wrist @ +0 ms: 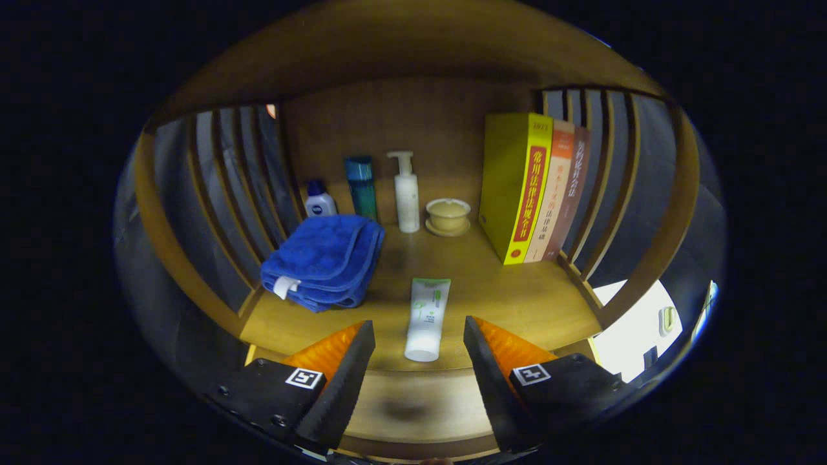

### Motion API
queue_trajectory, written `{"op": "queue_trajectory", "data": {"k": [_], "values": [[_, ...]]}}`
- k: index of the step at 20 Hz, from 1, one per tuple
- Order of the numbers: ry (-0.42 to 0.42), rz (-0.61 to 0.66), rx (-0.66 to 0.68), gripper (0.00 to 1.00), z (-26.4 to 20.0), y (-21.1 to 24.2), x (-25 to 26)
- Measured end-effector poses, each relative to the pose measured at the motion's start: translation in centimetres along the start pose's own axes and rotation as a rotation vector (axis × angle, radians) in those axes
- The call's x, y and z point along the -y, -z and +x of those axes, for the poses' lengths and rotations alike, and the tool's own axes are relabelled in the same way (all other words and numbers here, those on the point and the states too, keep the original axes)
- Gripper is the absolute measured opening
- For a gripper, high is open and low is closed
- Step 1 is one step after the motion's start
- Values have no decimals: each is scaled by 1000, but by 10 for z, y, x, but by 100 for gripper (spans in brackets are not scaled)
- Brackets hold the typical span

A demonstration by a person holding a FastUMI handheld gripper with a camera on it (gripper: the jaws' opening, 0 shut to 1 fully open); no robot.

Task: Pull open the drawer, take out the items inside it, and place them on the countertop above the cabinet.

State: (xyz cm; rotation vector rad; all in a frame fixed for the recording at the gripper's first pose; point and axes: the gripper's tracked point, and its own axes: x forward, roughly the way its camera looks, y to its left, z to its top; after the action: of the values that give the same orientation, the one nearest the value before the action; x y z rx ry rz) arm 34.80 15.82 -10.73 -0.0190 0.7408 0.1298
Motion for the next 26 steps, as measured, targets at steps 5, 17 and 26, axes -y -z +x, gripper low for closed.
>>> {"op": "queue_trajectory", "data": {"k": [5,17,26], "values": [[-46,-10,130,92,-50,-5,-14],[-37,28,415,91,-147,31,-12],[-47,66,509,91,-190,90,-11]]}}
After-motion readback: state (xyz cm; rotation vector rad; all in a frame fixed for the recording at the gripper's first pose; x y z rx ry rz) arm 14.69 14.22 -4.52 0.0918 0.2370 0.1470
